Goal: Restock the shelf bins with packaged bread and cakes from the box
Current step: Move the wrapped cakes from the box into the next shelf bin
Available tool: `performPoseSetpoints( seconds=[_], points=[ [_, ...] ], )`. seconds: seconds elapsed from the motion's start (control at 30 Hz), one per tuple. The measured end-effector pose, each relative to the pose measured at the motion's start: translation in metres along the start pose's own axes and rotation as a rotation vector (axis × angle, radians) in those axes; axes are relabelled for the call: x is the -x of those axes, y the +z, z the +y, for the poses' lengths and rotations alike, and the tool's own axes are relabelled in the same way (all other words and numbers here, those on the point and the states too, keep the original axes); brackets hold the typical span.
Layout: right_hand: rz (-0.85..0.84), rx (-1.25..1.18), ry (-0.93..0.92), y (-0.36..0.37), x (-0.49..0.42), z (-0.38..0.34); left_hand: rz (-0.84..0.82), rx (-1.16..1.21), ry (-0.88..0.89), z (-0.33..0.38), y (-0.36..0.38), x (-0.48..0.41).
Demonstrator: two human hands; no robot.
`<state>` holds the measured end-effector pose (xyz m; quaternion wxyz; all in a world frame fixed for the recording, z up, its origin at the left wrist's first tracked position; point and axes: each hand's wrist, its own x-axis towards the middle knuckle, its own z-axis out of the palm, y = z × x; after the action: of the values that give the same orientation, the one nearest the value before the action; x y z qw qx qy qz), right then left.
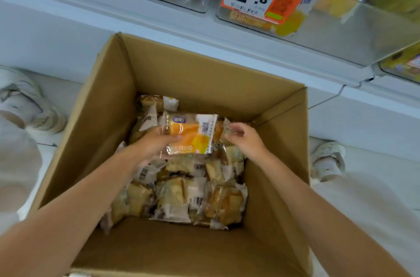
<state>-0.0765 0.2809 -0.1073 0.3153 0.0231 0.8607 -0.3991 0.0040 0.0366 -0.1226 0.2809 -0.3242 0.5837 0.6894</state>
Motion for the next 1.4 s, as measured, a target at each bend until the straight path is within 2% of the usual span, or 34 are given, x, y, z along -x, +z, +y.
performPoseSetpoints(
  seconds=[0.07, 0.17, 0.27, 0.47, 0.53, 0.6, 0.7, 0.8, 0.9, 1.0, 1.1, 1.23, 1.33, 1.4],
  points=[
    [0.007, 0.154, 0.133, 0.014, -0.010, 0.032, 0.032, 0.151, -0.028, -0.007, -0.008, -0.002],
    [-0.113, 0.455, 0.232, 0.044, -0.020, 0.070, 0.102, 0.178, -0.022, -0.014, -0.013, 0.000],
    [0.056, 0.601, 0.131, 0.058, -0.024, 0.084, 0.179, 0.193, -0.001, -0.013, -0.016, 0.004],
    [0.170, 0.453, -0.023, 0.033, -0.022, 0.039, 0.226, 0.134, 0.073, 0.001, -0.017, 0.012],
    [0.110, 0.392, 0.039, 0.022, -0.023, 0.036, 0.232, 0.147, 0.086, 0.006, -0.013, 0.017],
    [-0.023, 0.241, 0.148, 0.019, -0.022, 0.044, 0.232, 0.174, 0.080, 0.010, -0.009, 0.023],
    [-0.123, 0.107, 0.143, 0.031, -0.022, 0.065, 0.228, 0.179, 0.072, 0.007, -0.009, 0.024],
    [-0.041, 0.265, 0.064, 0.050, -0.032, 0.096, 0.224, 0.153, 0.064, -0.002, -0.011, 0.019],
    [0.125, 0.365, 0.028, 0.067, -0.035, 0.111, 0.221, 0.133, 0.033, -0.011, -0.015, 0.011],
    [0.223, 0.289, 0.043, 0.068, -0.031, 0.101, 0.242, 0.107, 0.025, -0.014, -0.017, 0.005],
    [0.104, 0.151, -0.021, 0.048, -0.024, 0.062, 0.270, 0.080, 0.052, -0.010, -0.018, 0.004],
    [-0.239, -0.116, -0.115, 0.010, 0.005, -0.021, 0.256, 0.048, 0.108, 0.011, -0.022, 0.016],
    [-0.423, -0.128, -0.198, -0.015, 0.032, -0.083, 0.128, 0.035, 0.171, 0.037, -0.018, 0.041],
    [-0.445, -0.086, -0.257, -0.028, 0.047, -0.116, -0.018, -0.016, 0.220, 0.053, -0.011, 0.062]
  ],
)
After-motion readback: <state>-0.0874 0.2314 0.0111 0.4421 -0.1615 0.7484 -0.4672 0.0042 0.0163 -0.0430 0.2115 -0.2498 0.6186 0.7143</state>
